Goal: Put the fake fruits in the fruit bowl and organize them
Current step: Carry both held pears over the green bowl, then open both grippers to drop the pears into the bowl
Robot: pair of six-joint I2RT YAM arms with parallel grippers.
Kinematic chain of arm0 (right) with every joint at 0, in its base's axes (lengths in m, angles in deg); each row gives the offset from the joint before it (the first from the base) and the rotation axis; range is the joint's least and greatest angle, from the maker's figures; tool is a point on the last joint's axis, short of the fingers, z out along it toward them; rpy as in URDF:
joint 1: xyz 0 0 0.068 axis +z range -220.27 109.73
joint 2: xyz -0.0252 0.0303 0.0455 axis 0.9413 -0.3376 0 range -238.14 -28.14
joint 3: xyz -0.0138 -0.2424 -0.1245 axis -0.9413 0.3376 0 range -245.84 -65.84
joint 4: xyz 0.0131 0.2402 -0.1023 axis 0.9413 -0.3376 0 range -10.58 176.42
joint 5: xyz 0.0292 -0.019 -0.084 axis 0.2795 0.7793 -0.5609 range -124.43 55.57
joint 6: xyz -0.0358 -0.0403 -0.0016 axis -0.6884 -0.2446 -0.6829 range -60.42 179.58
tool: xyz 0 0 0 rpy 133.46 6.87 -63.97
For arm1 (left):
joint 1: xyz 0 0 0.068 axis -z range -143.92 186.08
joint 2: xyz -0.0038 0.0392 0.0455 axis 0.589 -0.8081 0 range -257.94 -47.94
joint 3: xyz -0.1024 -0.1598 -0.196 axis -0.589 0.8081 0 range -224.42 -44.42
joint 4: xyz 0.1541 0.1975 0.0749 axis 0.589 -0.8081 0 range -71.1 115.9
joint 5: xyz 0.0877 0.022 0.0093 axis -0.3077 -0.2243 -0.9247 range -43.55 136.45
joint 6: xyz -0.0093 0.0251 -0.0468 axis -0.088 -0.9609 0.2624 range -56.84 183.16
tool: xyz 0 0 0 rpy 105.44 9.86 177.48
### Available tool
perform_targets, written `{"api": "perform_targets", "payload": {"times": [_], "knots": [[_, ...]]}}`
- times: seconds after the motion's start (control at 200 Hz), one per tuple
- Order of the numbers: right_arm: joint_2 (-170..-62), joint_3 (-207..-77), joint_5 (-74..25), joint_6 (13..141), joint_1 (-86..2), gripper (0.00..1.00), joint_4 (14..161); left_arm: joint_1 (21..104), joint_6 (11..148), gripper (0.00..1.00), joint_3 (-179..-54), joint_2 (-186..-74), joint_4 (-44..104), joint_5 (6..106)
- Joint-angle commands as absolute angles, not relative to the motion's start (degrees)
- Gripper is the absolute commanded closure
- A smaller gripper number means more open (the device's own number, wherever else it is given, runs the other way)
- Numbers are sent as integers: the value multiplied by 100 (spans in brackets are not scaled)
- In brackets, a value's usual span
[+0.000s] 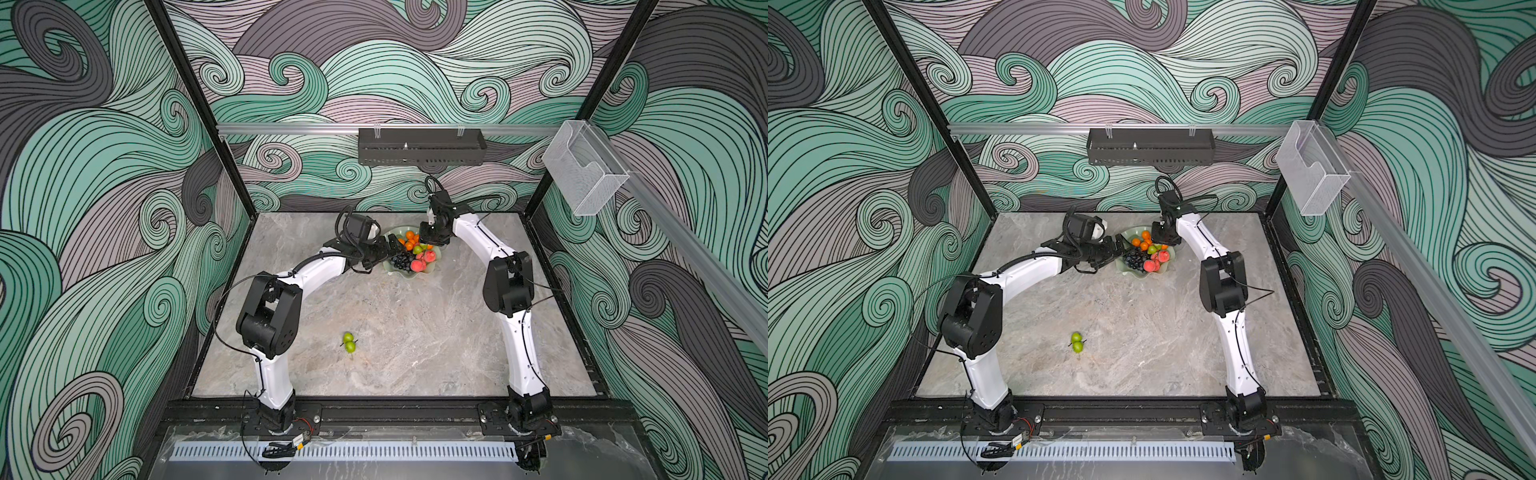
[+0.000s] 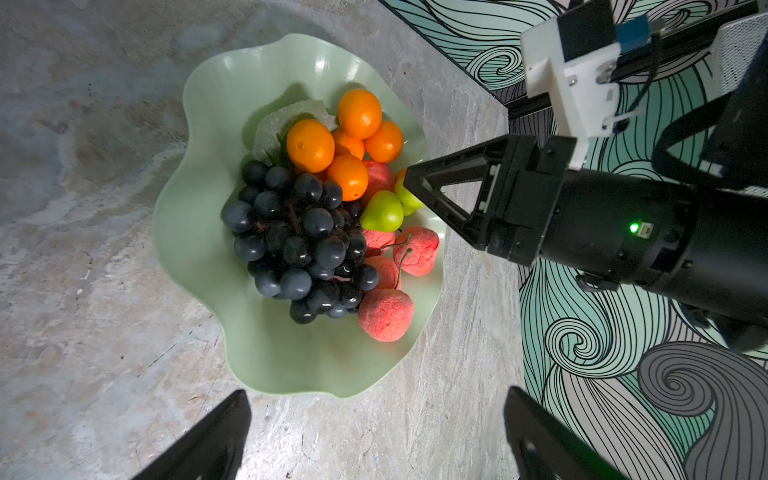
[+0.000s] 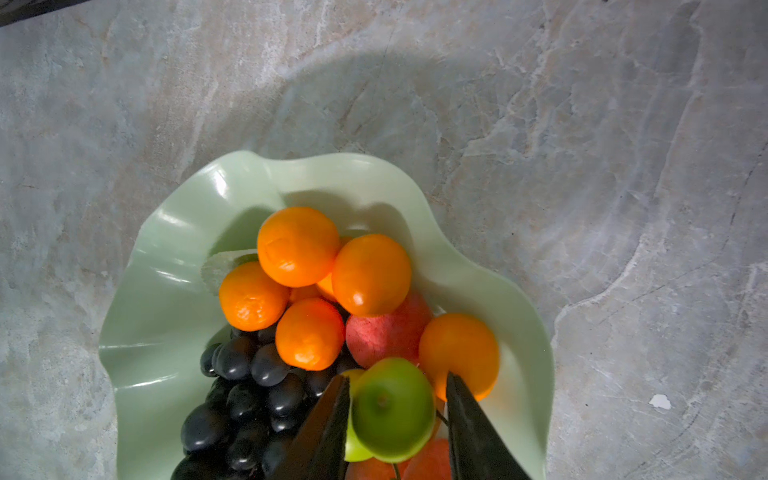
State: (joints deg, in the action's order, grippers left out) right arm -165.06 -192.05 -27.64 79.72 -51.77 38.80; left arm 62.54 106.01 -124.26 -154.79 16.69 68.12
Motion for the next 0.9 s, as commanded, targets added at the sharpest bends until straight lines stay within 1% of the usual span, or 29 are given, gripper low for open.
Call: {"api": "perform_targets", "payload": {"times": [0.0, 0.115, 0.255, 0.53, 0.695, 0.895], "knots": [[-16621, -19359, -2851, 7926, -5186, 56, 3795, 6309, 10501, 2, -12728, -15561, 1686, 6882], [-16596, -19385, -2848, 7926, -5190, 54, 3794, 6307, 10491, 2, -12738, -15545, 1667, 6877], [-16532, -19466, -2858, 7900, -5185, 54, 3725, 6311, 10474, 2, -12717, -15457, 1623, 6878], [-16063, -19324, -2782, 7977, -5156, 54, 3673, 6309, 10398, 2, -12503, -14976, 1415, 6759], [-15588, -18876, -2802, 8012, -5043, 54, 3682, 6316, 10397, 2, -12110, -14471, 1360, 6668], [-14765, -17696, -2946, 8191, -4744, 54, 4030, 6342, 10416, 2, -11352, -13681, 1273, 6563]]}}
